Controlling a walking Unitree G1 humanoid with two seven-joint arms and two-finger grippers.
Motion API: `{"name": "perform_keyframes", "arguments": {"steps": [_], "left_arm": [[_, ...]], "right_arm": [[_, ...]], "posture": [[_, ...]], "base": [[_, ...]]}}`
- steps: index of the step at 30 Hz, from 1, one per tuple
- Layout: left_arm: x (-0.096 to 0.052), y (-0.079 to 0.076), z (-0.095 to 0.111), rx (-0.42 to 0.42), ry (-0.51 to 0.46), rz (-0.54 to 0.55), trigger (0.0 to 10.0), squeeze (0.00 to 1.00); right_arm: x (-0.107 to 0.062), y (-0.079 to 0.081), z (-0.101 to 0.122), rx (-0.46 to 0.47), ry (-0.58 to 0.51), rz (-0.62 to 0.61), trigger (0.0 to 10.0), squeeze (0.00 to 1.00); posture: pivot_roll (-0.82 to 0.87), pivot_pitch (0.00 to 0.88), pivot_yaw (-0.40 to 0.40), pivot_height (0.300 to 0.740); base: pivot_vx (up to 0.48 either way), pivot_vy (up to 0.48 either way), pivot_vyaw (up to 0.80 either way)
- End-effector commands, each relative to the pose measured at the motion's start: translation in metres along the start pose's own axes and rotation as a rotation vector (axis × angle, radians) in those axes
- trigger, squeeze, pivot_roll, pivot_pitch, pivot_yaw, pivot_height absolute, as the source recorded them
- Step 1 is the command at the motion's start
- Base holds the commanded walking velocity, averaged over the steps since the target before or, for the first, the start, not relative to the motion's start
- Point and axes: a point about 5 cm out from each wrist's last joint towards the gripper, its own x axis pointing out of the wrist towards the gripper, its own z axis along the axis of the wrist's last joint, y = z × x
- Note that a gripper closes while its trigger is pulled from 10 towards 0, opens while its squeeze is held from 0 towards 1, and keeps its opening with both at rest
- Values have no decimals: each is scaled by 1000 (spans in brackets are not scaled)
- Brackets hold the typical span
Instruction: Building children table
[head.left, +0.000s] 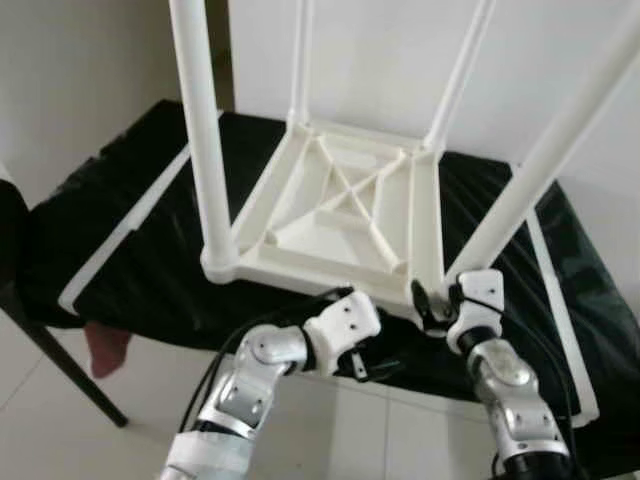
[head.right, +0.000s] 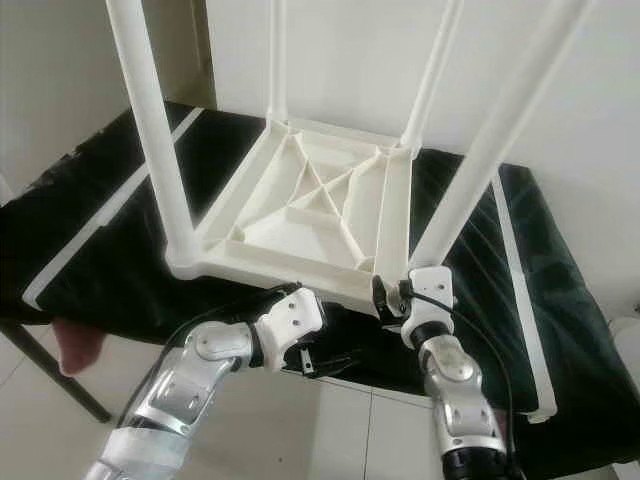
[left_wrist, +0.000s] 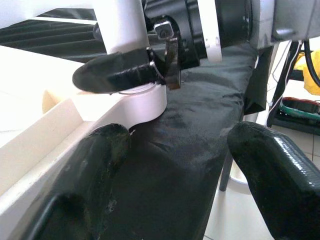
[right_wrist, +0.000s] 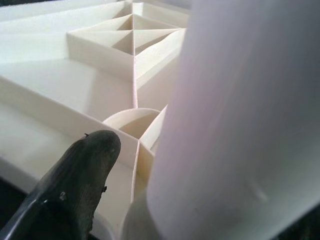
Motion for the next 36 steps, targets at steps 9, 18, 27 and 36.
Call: {"name": "perform_keyframes", "arguments": {"steps": [9, 18, 27, 36], "left_arm": [[0, 10, 1, 1, 6, 159, 10000, 0], [1, 11, 2, 4, 4, 162, 10000, 0], [0, 10, 1, 3, 5, 156, 10000, 0], [2, 7, -1, -3, 7, 147, 10000, 0]], "right_arm": [[3, -13, -2, -60, 22, 105, 3020, 0], [0, -16, -5, -55, 31, 131, 0, 0], [-5, -14, -4, 3, 21, 48, 10000, 0], [-7, 1, -6, 97, 41, -236, 10000, 0]], "posture": [[48, 0, -94, 740], [47, 0, -89, 740], [44, 0, -86, 740], [45, 0, -89, 740]], "base": [[0, 0, 0], [0, 0, 0], [0, 0, 0], [0, 0, 0]]}}
